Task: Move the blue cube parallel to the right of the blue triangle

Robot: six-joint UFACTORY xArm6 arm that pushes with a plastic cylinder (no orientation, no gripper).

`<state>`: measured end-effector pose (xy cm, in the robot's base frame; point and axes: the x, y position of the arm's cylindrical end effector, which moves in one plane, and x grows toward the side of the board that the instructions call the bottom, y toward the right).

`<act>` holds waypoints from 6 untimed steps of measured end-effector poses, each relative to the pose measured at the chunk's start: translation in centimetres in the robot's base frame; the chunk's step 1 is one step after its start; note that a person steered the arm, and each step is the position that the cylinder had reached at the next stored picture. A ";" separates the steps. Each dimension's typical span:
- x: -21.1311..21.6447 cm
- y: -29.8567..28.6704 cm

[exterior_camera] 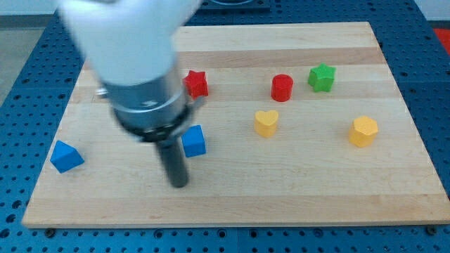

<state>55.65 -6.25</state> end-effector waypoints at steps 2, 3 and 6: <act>-6.2 0.8; -7.8 -5.1; -5.7 -5.5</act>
